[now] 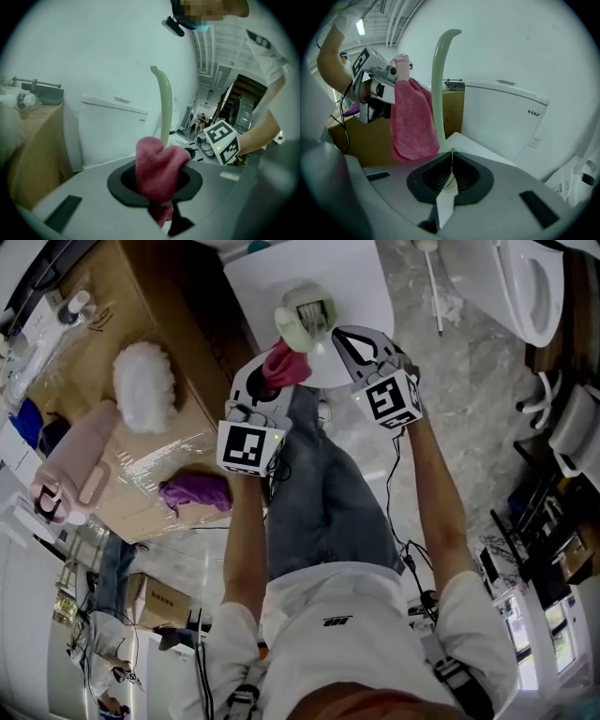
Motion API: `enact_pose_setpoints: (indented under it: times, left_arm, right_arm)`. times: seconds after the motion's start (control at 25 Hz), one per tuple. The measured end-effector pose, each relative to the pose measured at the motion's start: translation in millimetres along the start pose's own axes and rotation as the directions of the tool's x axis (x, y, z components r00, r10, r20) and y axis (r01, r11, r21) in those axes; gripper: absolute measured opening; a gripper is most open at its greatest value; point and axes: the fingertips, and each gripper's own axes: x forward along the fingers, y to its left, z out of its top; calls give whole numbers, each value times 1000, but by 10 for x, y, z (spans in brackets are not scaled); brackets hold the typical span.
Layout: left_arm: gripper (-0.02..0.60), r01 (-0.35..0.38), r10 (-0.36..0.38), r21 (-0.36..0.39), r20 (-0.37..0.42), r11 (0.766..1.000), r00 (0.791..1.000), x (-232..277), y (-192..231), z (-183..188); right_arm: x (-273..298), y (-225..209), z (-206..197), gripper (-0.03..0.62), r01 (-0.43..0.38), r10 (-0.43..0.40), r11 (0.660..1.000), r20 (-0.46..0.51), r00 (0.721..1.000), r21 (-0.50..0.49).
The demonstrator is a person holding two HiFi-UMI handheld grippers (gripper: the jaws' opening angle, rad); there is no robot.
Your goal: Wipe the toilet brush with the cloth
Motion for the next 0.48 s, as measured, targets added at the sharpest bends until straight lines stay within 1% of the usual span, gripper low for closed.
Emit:
enact_pose_setpoints:
  times: [0.24, 0.4, 0.48]
  left_arm:
    - [91, -6, 6, -31, 7, 999, 1000, 109, 33, -168]
    - [110, -9, 9, -19, 9, 1000, 1000, 186, 26, -229]
    - [118, -13, 14, -27, 20, 1000, 1000, 219, 21, -242]
  right_arm:
    - [239, 4, -136, 11, -25, 24, 996, -16, 1000, -82]
    - [366, -2, -159, 31, -50, 49, 990, -10, 999, -131]
    - [415, -2, -173, 44, -64, 64, 986, -9, 998, -154]
